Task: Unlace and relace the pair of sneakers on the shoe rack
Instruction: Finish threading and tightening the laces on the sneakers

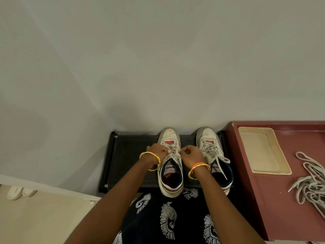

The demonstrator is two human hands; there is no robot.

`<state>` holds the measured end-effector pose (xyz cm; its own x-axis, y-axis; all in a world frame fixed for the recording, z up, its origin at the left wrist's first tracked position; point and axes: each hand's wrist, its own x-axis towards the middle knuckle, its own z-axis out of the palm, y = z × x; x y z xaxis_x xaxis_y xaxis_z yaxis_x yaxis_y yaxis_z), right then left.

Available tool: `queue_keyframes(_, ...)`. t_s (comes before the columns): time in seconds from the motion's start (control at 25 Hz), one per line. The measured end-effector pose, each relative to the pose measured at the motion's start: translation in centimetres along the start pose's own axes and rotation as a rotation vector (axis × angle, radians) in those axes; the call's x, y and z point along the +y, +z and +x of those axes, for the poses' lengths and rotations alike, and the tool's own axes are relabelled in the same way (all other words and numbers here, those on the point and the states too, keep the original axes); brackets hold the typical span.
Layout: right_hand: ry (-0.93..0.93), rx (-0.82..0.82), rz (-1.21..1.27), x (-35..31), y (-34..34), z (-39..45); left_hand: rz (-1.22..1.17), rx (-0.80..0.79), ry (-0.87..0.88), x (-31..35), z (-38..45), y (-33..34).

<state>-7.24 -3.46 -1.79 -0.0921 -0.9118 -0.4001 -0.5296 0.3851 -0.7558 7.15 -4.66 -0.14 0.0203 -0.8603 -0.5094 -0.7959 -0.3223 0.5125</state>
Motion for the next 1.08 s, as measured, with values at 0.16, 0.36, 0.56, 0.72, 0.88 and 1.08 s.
queue_keyframes(0.16,-0.027,-0.151,-0.166,-0.9,1.1,-1.5,-0.549,-0.152,-0.223,0.2,0.1,-0.5)
queue_keyframes(0.36,-0.076,-0.174,-0.285,-2.6,0.3,-1.3,-0.661,-0.113,-0.264,-0.2,0.2,-0.2)
queue_keyframes(0.56,-0.078,-0.155,-0.344,-1.9,-1.0,-3.0,-0.335,0.164,-0.174,-2.3,1.1,1.2)
queue_keyframes(0.72,-0.198,-0.034,-0.378,-0.6,0.1,-5.3,0.003,0.307,-0.185,-0.6,1.3,2.3)
queue_keyframes(0.88,-0.256,0.022,-0.403,-0.1,0.8,-5.5,0.085,0.318,-0.183,-0.3,1.7,2.6)
queue_keyframes(1.08,-0.159,0.033,-0.115,0.1,-1.4,-5.3,-0.142,0.365,-0.021,-0.9,0.3,2.9)
